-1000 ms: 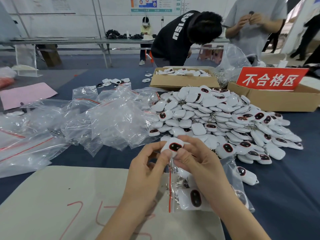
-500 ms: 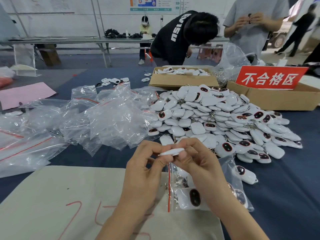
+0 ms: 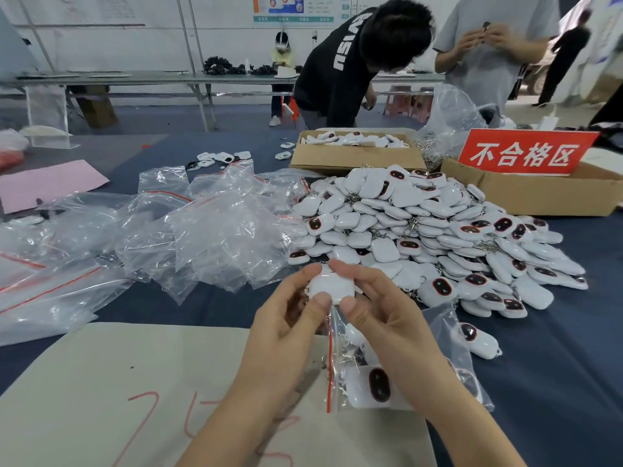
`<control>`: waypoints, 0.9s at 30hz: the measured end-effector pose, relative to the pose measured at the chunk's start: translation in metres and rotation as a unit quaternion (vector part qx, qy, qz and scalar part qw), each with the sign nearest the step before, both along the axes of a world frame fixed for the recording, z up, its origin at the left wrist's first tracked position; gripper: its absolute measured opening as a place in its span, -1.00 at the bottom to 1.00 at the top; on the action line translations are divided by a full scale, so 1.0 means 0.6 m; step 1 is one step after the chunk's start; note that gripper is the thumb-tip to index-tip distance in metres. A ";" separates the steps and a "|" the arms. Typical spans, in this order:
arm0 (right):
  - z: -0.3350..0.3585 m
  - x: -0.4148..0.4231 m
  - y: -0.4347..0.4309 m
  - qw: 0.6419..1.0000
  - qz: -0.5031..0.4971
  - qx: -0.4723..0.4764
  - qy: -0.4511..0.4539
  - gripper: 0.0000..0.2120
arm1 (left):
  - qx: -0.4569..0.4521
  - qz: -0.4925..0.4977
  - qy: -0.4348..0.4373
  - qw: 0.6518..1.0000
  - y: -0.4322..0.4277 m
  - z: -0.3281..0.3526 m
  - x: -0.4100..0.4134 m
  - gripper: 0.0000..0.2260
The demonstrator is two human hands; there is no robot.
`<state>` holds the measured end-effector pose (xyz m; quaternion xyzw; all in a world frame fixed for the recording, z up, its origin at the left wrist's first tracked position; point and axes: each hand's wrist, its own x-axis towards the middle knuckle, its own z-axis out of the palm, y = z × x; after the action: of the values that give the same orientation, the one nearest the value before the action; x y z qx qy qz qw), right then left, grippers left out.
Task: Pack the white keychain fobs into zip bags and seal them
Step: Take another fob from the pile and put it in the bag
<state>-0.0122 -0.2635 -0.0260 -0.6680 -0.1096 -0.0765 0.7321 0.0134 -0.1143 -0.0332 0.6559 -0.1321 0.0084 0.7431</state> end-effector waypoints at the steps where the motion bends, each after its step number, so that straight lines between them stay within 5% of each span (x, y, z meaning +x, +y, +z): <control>1: 0.000 0.001 0.001 1.000 0.001 0.006 0.003 -0.70 | 0.013 0.014 -0.015 1.000 0.001 -0.001 0.000 -0.71; 9: -0.012 0.004 0.005 0.996 -0.080 -0.012 0.024 -0.76 | 0.016 0.046 -0.073 0.996 -0.003 0.002 -0.009 -0.85; 20: -0.011 0.002 0.012 0.994 -0.098 -0.047 0.013 -0.71 | 0.015 0.071 -0.092 0.993 -0.003 -0.006 -0.001 -0.78; 23: -0.009 0.003 0.009 0.997 -0.065 -0.039 0.002 -0.67 | 0.023 0.079 -0.072 0.994 -0.001 -0.006 0.002 -0.91; 27: -0.005 0.004 0.006 1.000 -0.011 -0.024 -0.014 -0.69 | -0.049 0.055 0.017 0.997 0.009 -0.006 0.011 -0.79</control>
<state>-0.0099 -0.2601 -0.0292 -0.6851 -0.1142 -0.0914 0.7137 0.0202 -0.1088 -0.0369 0.6248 -0.0825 0.0440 0.7751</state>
